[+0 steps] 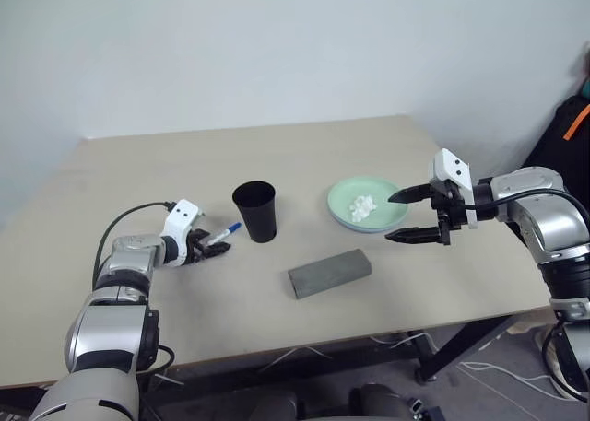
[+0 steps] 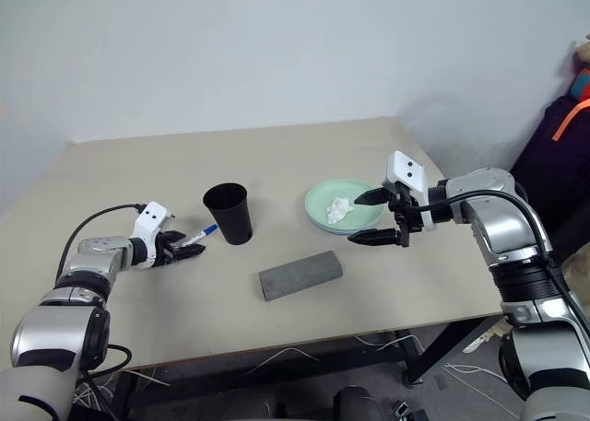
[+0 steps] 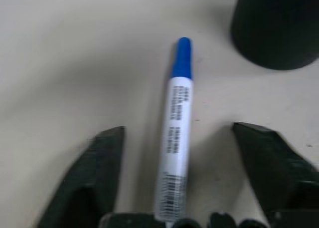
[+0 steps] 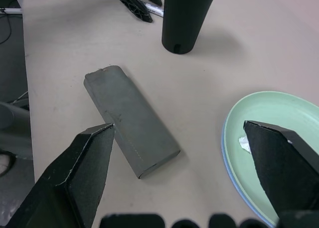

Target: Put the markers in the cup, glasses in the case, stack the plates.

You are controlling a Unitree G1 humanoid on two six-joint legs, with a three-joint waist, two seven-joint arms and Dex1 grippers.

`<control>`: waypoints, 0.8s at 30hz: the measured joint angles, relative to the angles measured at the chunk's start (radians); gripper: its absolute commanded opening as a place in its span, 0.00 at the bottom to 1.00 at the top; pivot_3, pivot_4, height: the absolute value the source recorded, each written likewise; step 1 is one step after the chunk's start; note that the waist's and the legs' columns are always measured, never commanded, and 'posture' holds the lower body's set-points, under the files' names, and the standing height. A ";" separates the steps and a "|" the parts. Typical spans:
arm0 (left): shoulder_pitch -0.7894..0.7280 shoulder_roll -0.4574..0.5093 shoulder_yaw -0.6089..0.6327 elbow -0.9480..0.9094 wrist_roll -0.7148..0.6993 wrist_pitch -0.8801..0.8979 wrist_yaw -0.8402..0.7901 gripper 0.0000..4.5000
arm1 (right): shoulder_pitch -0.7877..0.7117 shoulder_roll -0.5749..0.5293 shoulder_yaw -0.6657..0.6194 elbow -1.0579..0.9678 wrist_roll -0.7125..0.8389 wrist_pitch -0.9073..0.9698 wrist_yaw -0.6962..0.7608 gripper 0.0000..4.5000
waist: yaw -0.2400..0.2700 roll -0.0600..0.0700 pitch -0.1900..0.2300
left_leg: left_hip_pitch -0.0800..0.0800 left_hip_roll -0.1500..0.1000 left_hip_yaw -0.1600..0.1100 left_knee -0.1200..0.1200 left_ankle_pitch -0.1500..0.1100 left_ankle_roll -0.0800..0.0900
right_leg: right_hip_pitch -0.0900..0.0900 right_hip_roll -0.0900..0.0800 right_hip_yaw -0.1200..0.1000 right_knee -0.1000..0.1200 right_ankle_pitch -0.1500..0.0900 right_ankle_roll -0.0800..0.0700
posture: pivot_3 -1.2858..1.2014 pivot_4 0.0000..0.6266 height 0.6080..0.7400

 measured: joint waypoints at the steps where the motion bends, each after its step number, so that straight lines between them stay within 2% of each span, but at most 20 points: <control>1: 0.000 -0.001 -0.001 -0.001 0.001 0.000 -0.003 0.47 | 0.000 0.000 0.000 0.000 0.000 0.000 0.000 1.00 | 0.000 0.000 0.000 | 0.000 0.000 0.000 0.000 0.000 0.000 | 0.000 0.000 0.000 0.000 0.000 0.000 | 0.52 0.00 0.90; 6: 0.000 -0.001 -0.014 -0.010 0.020 0.002 -0.010 0.09 | 0.001 0.000 0.000 0.000 0.000 0.000 0.000 1.00 | -0.001 0.002 -0.001 | 0.001 0.000 0.000 0.000 0.000 0.000 | 0.000 0.000 0.000 0.000 0.000 0.000 | 0.52 0.00 0.90; 7: 0.000 0.000 -0.015 -0.012 0.020 0.002 -0.010 0.03 | 0.001 0.000 0.000 -0.001 0.000 0.000 0.000 1.00 | -0.001 0.002 -0.001 | 0.001 0.000 0.000 0.000 0.000 0.000 | 0.000 0.000 0.000 0.000 0.000 0.000 | 0.52 0.00 0.90; 17: -0.004 0.003 -0.003 -0.014 0.014 0.002 -0.024 0.03 | 0.001 0.000 0.000 -0.003 0.000 0.000 -0.008 1.00 | -0.001 0.002 -0.002 | 0.000 0.000 0.000 0.000 0.000 0.000 | -0.001 0.000 0.000 0.000 0.000 0.000 | 0.52 0.00 0.90; 24: -0.037 0.010 0.073 -0.014 -0.050 0.036 -0.047 0.03 | 0.001 0.000 0.000 -0.003 0.000 0.000 -0.007 1.00 | -0.001 0.000 -0.001 | -0.002 0.000 -0.001 0.000 0.000 0.000 | -0.002 0.000 -0.001 -0.001 0.000 0.000 | 0.52 0.00 0.90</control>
